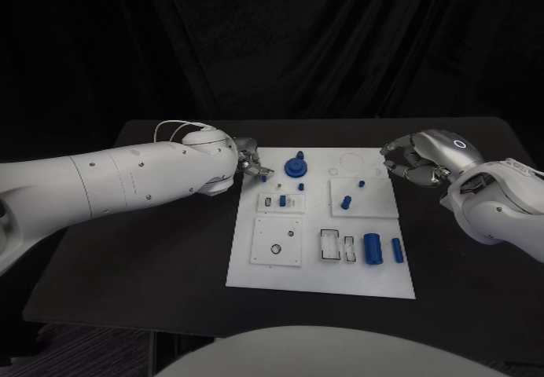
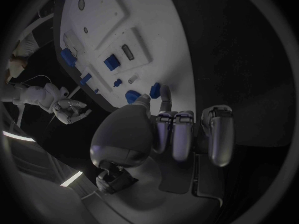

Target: Assemble the parts on the task board

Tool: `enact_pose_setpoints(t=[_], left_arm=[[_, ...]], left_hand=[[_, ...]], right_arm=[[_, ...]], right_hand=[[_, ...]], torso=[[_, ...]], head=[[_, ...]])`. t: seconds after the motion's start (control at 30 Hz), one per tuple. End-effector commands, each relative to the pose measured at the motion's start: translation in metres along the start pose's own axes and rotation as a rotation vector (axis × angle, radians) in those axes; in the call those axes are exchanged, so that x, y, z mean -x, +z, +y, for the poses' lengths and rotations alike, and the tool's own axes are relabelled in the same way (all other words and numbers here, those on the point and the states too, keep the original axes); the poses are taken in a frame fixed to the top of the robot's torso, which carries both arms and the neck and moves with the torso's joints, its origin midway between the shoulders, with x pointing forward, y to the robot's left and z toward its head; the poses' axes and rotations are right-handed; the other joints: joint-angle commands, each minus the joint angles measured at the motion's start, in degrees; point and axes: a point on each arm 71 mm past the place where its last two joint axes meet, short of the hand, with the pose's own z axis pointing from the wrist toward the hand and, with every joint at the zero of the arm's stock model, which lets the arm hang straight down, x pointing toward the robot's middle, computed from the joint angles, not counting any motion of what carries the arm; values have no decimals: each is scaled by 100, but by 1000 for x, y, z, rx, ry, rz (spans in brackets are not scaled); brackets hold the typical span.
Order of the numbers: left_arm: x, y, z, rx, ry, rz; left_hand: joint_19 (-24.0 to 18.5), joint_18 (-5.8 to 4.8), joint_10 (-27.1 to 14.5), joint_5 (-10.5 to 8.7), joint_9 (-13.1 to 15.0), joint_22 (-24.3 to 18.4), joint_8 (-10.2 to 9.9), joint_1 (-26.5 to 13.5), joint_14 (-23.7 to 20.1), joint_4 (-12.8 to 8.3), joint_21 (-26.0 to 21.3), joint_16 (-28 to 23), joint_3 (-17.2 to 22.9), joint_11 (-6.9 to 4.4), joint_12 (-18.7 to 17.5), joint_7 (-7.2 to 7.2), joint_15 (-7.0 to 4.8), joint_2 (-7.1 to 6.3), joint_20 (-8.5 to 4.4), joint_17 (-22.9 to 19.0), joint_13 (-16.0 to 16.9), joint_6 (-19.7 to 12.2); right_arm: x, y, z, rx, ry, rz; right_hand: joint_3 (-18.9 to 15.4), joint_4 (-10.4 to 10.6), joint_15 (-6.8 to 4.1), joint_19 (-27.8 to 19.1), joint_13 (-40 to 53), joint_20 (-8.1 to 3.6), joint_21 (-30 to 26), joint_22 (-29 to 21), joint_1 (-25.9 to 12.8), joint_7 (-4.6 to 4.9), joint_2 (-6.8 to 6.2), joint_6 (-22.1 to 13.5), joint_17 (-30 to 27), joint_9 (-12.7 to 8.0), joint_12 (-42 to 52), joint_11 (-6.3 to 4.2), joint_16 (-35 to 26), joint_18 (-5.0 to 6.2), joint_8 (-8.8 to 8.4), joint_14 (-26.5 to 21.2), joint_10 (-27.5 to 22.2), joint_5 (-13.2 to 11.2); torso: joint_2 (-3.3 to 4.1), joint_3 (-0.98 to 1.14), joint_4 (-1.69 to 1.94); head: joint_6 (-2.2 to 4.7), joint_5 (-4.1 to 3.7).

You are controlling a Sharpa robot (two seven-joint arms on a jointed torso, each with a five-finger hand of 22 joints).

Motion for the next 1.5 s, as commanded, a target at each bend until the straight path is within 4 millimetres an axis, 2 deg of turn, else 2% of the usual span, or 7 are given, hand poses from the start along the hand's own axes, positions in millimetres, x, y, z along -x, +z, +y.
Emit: enact_pose_setpoints(t=[0.03,0.23,0.7,0.93,1.1,1.33,1.5], left_arm=[[-2,0,-3,-24,5,11],[-3,0,-4,-27,8,17],[-3,0,-4,-41,9,24],[-4,0,-4,-49,9,26],[-5,0,-4,-51,10,29],[-6,-1,-4,-53,9,30],[-6,-2,-4,-58,6,26]], left_hand=[[236,22,599,45,-20,1253,-52,63,595,-2,-42,15,53,56,-3,21,48,2,49,1509,1507,-44],[228,25,599,204,-67,1251,-101,156,595,-19,-52,15,92,70,-3,34,65,-6,68,1509,1507,-59],[237,19,599,331,-102,1260,-131,262,595,-34,-28,15,162,71,-3,33,70,15,77,1509,1507,-49],[236,20,599,732,-149,1260,-177,420,595,-44,-26,15,300,65,-3,26,68,-20,78,1509,1507,-41],[235,20,599,686,-165,1259,-197,530,595,-68,-27,15,436,59,-3,18,63,-32,75,1509,1507,-48],[234,20,599,835,-177,1260,-210,621,595,-76,-24,15,615,56,-3,15,61,-92,71,1509,1507,-42],[232,21,599,846,-170,1259,-199,756,595,-129,-25,15,901,40,-3,-4,47,-208,60,1509,1507,-6]], right_arm=[[0,0,0,-1,-1,-2],[0,0,0,-1,-1,-2],[-1,0,1,1,-1,0],[-1,0,1,2,-1,2],[-1,0,1,1,-1,5],[-1,0,1,1,-1,7],[-1,0,1,1,-1,8]], right_hand=[[29,15,-52,286,1178,-37,-15,1286,-29,2,-36,40,1454,-8,-14,-18,-39,33,-21,588,292,21],[29,15,-52,286,1178,-37,-15,1286,-29,2,-36,40,1454,-8,-14,-18,-39,33,-21,588,292,21],[36,16,-52,285,1173,-37,-19,1284,-33,1,-38,41,1450,-11,-19,-19,-43,34,-24,586,287,27],[36,16,-52,285,1173,-37,-19,1284,-33,1,-38,41,1450,-11,-19,-19,-43,34,-24,586,287,27],[40,16,-53,282,1172,-37,-24,1283,-33,1,-37,41,1449,-12,-21,-19,-45,36,-25,586,286,29],[40,16,-53,282,1172,-37,-24,1283,-33,1,-37,41,1449,-12,-21,-19,-45,36,-25,586,286,29],[40,16,-53,282,1172,-37,-24,1283,-33,1,-37,41,1449,-12,-21,-19,-45,36,-25,586,286,29]], torso=[[2,1,-1],[-3,5,0],[0,5,0],[0,2,4],[3,-4,-1],[8,-1,6],[1,4,4]], head=[[-1,2],[-1,6],[-1,21],[-1,33],[-1,46],[-1,29],[-1,34]])
